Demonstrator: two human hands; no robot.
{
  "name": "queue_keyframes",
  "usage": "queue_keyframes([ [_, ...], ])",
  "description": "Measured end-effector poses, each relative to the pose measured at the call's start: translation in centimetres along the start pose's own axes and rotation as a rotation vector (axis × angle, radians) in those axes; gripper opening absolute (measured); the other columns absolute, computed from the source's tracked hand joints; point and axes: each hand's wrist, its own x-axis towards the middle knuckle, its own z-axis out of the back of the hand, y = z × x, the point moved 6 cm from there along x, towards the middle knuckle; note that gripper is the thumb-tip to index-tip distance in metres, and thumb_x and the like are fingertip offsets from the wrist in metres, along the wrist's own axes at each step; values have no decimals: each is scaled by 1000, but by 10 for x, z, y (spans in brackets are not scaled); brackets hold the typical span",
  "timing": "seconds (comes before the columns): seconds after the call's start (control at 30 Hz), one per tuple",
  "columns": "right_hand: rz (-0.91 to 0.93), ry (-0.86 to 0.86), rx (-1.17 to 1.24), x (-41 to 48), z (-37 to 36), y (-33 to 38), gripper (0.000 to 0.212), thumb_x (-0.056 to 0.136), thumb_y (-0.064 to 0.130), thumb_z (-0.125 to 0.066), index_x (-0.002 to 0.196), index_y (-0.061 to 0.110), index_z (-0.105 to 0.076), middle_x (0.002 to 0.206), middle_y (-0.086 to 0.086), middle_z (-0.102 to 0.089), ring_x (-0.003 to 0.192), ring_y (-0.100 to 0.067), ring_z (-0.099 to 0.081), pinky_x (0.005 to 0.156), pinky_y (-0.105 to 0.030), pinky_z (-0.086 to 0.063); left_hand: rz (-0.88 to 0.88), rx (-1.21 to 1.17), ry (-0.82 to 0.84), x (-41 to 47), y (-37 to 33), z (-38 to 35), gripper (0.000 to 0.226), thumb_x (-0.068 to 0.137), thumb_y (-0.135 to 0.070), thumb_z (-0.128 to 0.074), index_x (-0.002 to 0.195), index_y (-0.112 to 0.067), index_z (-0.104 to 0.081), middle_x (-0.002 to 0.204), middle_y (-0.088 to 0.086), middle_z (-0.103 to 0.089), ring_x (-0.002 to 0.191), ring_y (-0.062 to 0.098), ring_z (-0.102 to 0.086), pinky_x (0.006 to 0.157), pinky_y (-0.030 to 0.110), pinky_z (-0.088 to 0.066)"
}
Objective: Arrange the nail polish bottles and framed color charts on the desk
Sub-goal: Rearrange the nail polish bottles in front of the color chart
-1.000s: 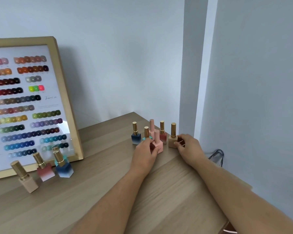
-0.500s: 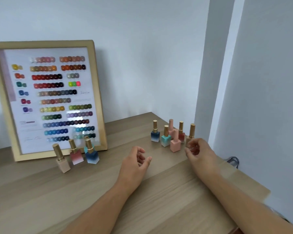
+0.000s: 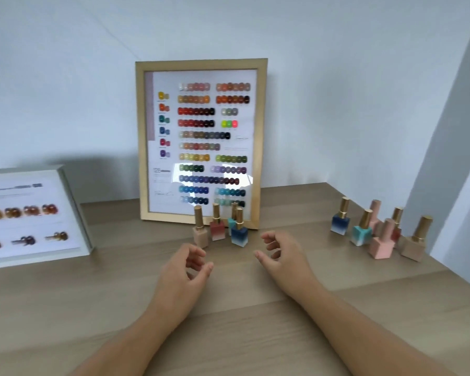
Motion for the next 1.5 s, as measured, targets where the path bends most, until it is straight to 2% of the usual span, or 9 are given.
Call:
queue_keyframes([
  [0.13,-83,11,27,20,-23,0,45,77,34,-71,117,23,-54,97,11,-52,86,-3,-52,71,-11,-41,120,20,-115,31,32,17,27,79,-22,-72,100,-20,-56,95,-3,-60,89,12,-57,78,22,-46],
  [0.27,-127,37,1,33,-34,-3,49,75,42,-71,118,25,-54,99,11,-53,93,-8,-54,79,-23,-48,123,91,-57,62,45,7,56,74,-33,-76,121,-18,-51,109,-9,-54,99,8,-51,84,22,-39],
  [0.37,-129,45,-24,39,-38,-3,45,75,42,-71,114,26,-57,98,10,-55,94,-10,-55,83,-27,-50,133,119,22,76,49,-2,62,71,-41,-76,124,-23,-49,108,-9,-56,98,8,-53,83,23,-42],
  [0.63,-99,118,-112,40,-44,1,24,87,34,-60,108,24,-57,98,6,-54,91,-11,-49,78,-24,-38,132,165,59,79,48,-6,34,76,-38,-74,102,-21,-60,96,-3,-66,90,14,-59,82,28,-49],
  [0.8,-76,92,-2,26,-30,9,14,86,29,-61,100,30,-57,95,9,-58,81,-2,-52,65,-11,-36,83,80,69,63,34,-3,21,73,-33,-77,83,-25,-60,82,-8,-65,80,8,-61,69,17,-47],
  [0.9,-82,74,30,11,-13,5,11,86,29,-62,96,31,-58,90,12,-60,82,-1,-54,65,-12,-37,34,76,82,47,19,-9,19,72,-33,-77,77,-29,-59,76,-11,-64,74,1,-59,59,8,-44],
  [1.07,-137,22,46,-17,34,-18,13,85,30,-63,96,36,-59,86,13,-62,80,-1,-57,65,-12,-38,-102,44,146,27,-15,-38,20,70,-30,-79,77,-29,-60,74,-12,-64,75,-6,-57,65,5,-42],
  [1.2,-190,-67,5,-38,85,-42,14,85,29,-63,89,40,-55,84,12,-63,79,-4,-58,66,-15,-40,-159,6,213,21,-41,-72,22,70,-28,-80,76,-30,-58,74,-11,-63,72,0,-58,64,10,-45],
  [1.5,-322,-256,-125,-77,183,-100,12,86,27,-63,96,27,-58,81,7,-61,76,-8,-56,63,-18,-38,-227,-44,389,19,-109,-179,19,73,-33,-76,82,-30,-59,83,-12,-63,79,2,-58,69,18,-47],
])
